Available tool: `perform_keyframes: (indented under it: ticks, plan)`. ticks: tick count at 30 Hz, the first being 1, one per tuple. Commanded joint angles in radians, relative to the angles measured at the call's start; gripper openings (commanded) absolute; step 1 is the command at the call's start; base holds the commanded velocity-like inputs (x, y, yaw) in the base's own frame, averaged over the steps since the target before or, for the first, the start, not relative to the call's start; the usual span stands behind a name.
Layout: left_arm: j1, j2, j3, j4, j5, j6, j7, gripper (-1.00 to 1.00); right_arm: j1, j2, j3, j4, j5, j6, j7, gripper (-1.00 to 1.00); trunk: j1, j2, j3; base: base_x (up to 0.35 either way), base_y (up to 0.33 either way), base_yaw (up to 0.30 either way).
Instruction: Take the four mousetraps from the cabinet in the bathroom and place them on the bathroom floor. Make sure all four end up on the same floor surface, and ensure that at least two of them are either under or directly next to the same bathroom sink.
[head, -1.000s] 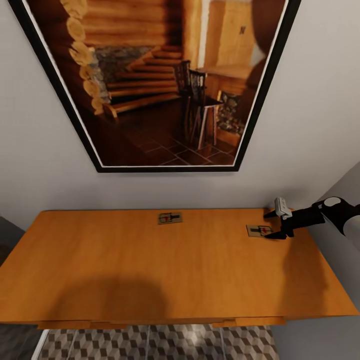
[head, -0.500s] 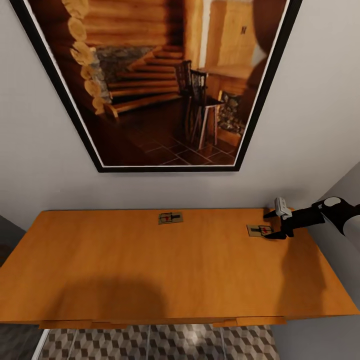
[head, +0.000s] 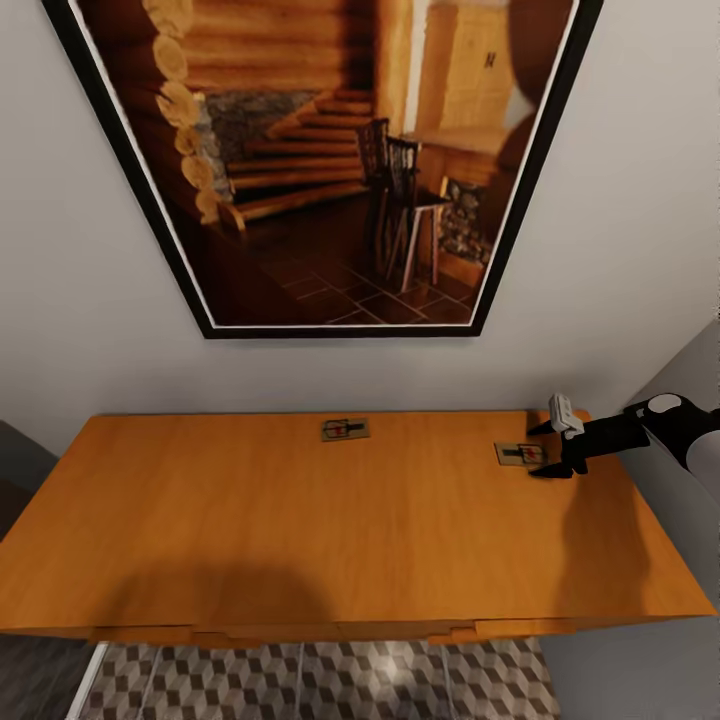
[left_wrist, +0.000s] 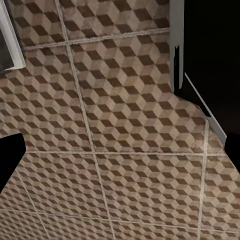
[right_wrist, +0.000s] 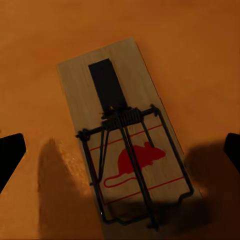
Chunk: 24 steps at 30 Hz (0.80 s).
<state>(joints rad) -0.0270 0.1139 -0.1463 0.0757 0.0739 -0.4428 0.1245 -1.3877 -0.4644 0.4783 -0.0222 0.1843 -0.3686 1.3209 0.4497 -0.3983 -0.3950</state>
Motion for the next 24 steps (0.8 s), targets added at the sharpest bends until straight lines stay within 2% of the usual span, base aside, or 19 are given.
perform_keyframes:
  ticks: [1, 24]
  plan:
    - [-0.002, 0.000, -0.009, 0.004, 0.007, -0.007, 0.001, 1.00, -0.001, 0.000, -0.007, -0.001, 0.010, -0.006, 0.001, 1.00, 0.000, -0.002, -0.002, -0.080, 0.025, 0.000]
    - [-0.002, 0.000, -0.009, 0.004, 0.007, -0.007, 0.001, 1.00, -0.001, 0.000, -0.007, -0.001, 0.011, -0.006, 0.001, 1.00, 0.000, -0.002, -0.002, -0.009, 0.003, 0.000]
